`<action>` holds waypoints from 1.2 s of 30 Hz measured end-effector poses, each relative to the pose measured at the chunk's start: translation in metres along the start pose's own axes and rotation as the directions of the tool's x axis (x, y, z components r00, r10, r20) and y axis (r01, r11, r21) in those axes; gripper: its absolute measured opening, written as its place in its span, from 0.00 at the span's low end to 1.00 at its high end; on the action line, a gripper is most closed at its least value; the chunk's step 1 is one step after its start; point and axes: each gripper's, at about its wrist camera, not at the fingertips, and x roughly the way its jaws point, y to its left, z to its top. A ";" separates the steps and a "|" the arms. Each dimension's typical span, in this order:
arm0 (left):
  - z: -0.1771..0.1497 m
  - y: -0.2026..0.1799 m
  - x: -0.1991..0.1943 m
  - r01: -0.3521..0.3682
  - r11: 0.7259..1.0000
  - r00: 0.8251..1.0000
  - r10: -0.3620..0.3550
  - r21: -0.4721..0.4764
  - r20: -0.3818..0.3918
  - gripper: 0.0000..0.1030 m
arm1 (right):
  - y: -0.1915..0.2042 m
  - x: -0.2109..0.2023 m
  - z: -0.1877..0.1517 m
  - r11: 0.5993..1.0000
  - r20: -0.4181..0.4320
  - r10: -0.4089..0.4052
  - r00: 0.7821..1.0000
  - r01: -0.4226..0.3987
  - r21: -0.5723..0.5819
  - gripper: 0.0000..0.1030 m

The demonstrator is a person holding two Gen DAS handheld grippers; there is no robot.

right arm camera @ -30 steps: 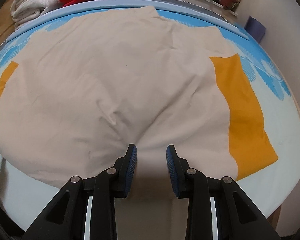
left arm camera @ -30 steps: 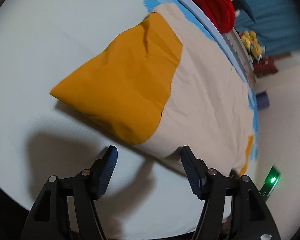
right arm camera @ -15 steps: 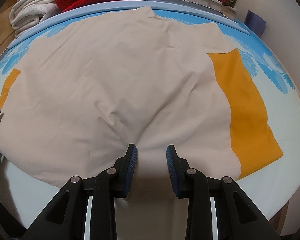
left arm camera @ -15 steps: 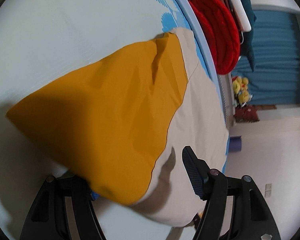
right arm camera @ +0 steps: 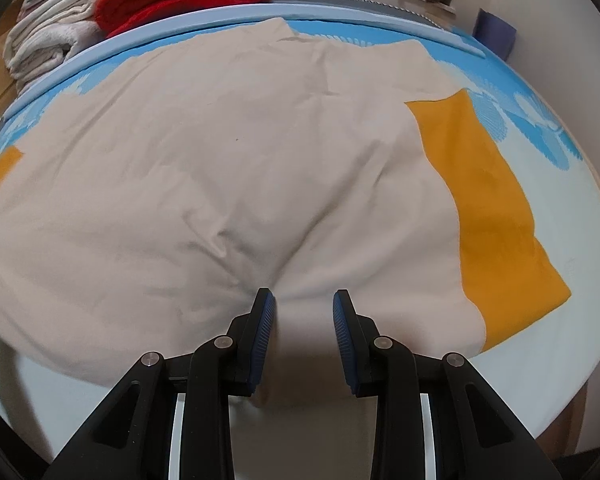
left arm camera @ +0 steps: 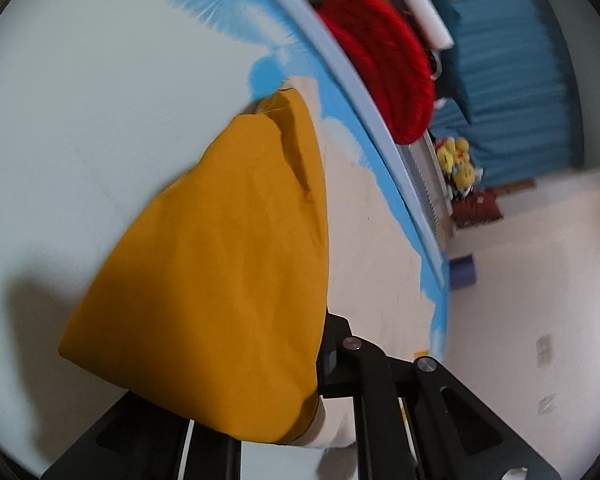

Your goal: Fold large clothes

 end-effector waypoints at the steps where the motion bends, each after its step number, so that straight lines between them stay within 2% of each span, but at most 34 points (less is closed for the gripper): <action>1: 0.003 -0.010 -0.014 -0.036 0.998 0.999 0.035 0.054 0.015 0.09 | 0.005 0.000 0.001 1.000 -0.005 0.008 1.000 -0.008 0.005 0.32; 3: 0.010 -0.021 -0.035 -0.099 0.988 0.994 0.093 0.119 0.050 0.08 | 0.016 -0.001 0.004 0.999 -0.016 0.033 0.999 -0.033 -0.002 0.32; 7: 0.025 -0.034 -0.079 -0.228 0.950 0.972 0.210 0.211 0.101 0.08 | 0.055 -0.017 0.003 0.989 -0.038 0.123 0.992 -0.126 -0.073 0.32; 10: 0.023 -0.038 -0.090 -0.285 0.911 0.958 0.263 0.298 0.112 0.08 | 0.072 -0.047 0.003 0.983 0.062 0.158 0.985 -0.151 -0.105 0.32; 12: 0.017 -0.036 -0.089 -0.318 0.886 0.948 0.295 0.338 0.120 0.08 | 0.081 -0.054 0.002 0.974 0.089 0.203 0.975 -0.191 -0.125 0.32; 14: 0.011 -0.038 -0.081 -0.341 0.870 0.940 0.316 0.356 0.129 0.08 | 0.093 -0.041 -0.003 0.967 0.032 0.192 0.981 -0.184 -0.177 0.32; 16: 0.008 -0.049 -0.073 -0.359 0.849 0.933 0.325 0.387 0.151 0.08 | 0.105 -0.014 -0.013 0.956 -0.094 0.103 0.990 -0.125 -0.267 0.32; 17: 0.005 -0.058 -0.069 -0.370 0.830 0.929 0.328 0.416 0.172 0.08 | 0.101 -0.014 -0.011 0.956 -0.093 0.103 0.990 -0.125 -0.265 0.32; 20: -0.005 -0.078 -0.060 -0.365 0.804 0.931 0.310 0.469 0.193 0.08 | 0.076 -0.032 0.011 0.968 -0.079 0.166 0.983 -0.178 -0.179 0.32; 24: -0.018 -0.103 -0.046 -0.353 0.771 0.936 0.287 0.531 0.205 0.08 | 0.026 -0.093 0.062 0.967 0.101 0.222 0.970 -0.205 -0.151 0.32; 25: -0.022 -0.109 -0.043 -0.349 0.762 0.937 0.281 0.545 0.206 0.08 | 0.013 -0.107 0.072 0.967 0.145 0.221 0.964 -0.197 -0.163 0.33; 27: -0.034 -0.126 -0.033 -0.337 0.736 0.941 0.266 0.588 0.207 0.08 | -0.025 -0.138 0.094 0.970 0.259 0.189 0.947 -0.139 -0.200 0.47; 29: -0.049 -0.145 -0.021 -0.315 0.705 0.949 0.246 0.635 0.198 0.08 | -0.049 -0.155 0.106 0.974 0.326 0.149 0.934 -0.082 -0.212 0.54; 30: -0.058 -0.156 -0.012 -0.302 0.686 0.953 0.235 0.662 0.191 0.08 | -0.072 -0.161 0.111 0.977 0.361 0.113 0.926 -0.037 -0.211 0.54; 31: -0.065 -0.162 -0.007 -0.292 0.671 0.956 0.228 0.682 0.185 0.08 | -0.086 -0.161 0.117 0.980 0.374 0.088 0.923 -0.012 -0.201 0.54; 32: -0.078 -0.174 0.003 -0.276 0.643 0.960 0.216 0.715 0.176 0.08 | -0.101 -0.160 0.117 0.984 0.380 0.069 0.922 -0.001 -0.176 0.54; 34: -0.100 -0.192 0.019 -0.243 0.599 0.968 0.197 0.763 0.153 0.07 | -0.126 -0.160 0.109 0.995 0.374 0.047 0.926 -0.011 -0.099 0.54; 36: -0.122 -0.206 0.035 -0.196 0.561 0.977 0.182 0.805 0.111 0.07 | -0.154 -0.144 0.107 0.999 0.295 0.040 0.955 -0.034 -0.024 0.54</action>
